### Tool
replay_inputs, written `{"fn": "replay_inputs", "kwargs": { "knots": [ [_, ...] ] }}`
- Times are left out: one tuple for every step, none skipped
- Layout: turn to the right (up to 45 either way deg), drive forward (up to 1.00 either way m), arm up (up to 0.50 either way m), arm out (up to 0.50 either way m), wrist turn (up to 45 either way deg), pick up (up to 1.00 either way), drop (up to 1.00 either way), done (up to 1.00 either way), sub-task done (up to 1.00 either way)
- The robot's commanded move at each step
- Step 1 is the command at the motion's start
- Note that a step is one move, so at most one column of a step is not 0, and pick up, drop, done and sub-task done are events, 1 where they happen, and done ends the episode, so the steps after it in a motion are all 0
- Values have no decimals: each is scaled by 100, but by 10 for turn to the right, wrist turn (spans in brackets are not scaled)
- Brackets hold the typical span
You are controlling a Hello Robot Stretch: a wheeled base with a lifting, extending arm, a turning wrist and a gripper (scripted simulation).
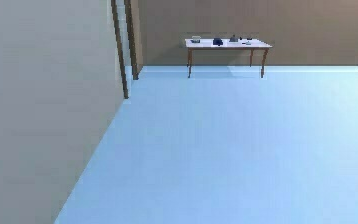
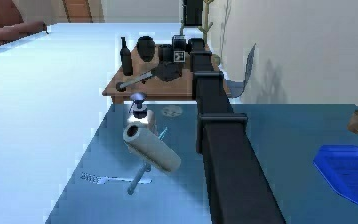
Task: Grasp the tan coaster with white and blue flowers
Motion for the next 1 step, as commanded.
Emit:
{"fn": "replay_inputs", "kwargs": {
  "knots": [
    [0,0,0,0,420,0,0,0,0]
  ]
}}
